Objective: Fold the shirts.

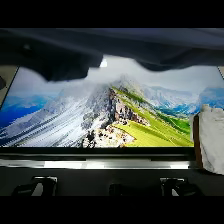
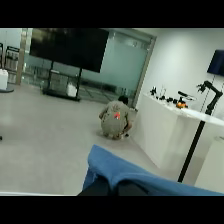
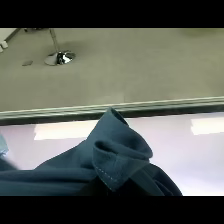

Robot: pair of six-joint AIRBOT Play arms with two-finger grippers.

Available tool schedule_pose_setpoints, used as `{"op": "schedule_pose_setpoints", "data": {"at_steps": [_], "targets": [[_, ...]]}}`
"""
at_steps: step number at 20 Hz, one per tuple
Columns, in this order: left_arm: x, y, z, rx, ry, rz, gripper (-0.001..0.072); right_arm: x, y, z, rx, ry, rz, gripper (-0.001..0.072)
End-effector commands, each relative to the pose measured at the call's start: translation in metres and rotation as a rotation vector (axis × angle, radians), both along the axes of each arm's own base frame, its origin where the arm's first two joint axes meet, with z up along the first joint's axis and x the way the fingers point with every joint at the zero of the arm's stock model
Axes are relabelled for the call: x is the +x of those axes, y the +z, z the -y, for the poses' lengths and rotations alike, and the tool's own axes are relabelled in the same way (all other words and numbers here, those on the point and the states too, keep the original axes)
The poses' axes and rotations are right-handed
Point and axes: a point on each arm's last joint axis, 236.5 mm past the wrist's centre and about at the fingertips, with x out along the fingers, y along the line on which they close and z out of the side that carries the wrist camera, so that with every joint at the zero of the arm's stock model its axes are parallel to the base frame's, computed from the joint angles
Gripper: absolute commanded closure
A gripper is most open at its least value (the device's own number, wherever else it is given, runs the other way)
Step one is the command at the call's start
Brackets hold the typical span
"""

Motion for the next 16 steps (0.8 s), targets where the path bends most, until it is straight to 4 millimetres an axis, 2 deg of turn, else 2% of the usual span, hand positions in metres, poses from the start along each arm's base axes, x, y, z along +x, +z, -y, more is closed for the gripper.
{"op": "schedule_pose_setpoints", "data": {"at_steps": [1, 3, 5, 7, 10, 11, 12, 14, 16], "targets": [[-0.013, 0.01, -0.003, -0.009, 0.023, 0.033, 0.068, -0.029, -0.021, 0.013, -0.006, -0.036, -0.102, 0.0666], [0.008, -0.013, -0.007, 0.01, 0.029, -0.058, 0.068, -0.034, -0.073, 0.014, -0.021, -0.047, -0.333, 0.0666], [0.041, -0.057, -0.014, 0.025, 0.031, -0.208, 0.068, -0.048, -0.148, 0.01, -0.047, -0.046, -0.671, 0.0666], [0.078, -0.12, -0.019, 0.058, 0.017, -0.364, 0.0679, -0.062, -0.221, 0.0, -0.063, -0.011, -0.931, 0.0666], [0.123, -0.235, -0.03, 0.016, 0.003, -0.623, 0.0679, -0.059, -0.306, -0.005, -0.048, -0.024, -1.079, 0.0666], [0.138, -0.267, -0.033, -0.011, 0.006, -0.678, 0.0679, -0.049, -0.327, -0.007, -0.036, -0.029, -1.077, 0.0665], [0.153, -0.29, -0.036, -0.024, 0.014, -0.708, 0.0678, -0.031, -0.347, -0.013, -0.013, -0.026, -1.044, 0.0665], [0.189, -0.327, -0.034, -0.014, 0.01, -0.743, 0.0678, 0.009, -0.378, -0.022, 0.044, -0.04, -0.987, 0.0665], [0.23, -0.354, -0.025, -0.031, 0.001, -0.755, 0.0678, 0.053, -0.408, -0.029, 0.101, -0.075, -0.958, 0.0664]]}}
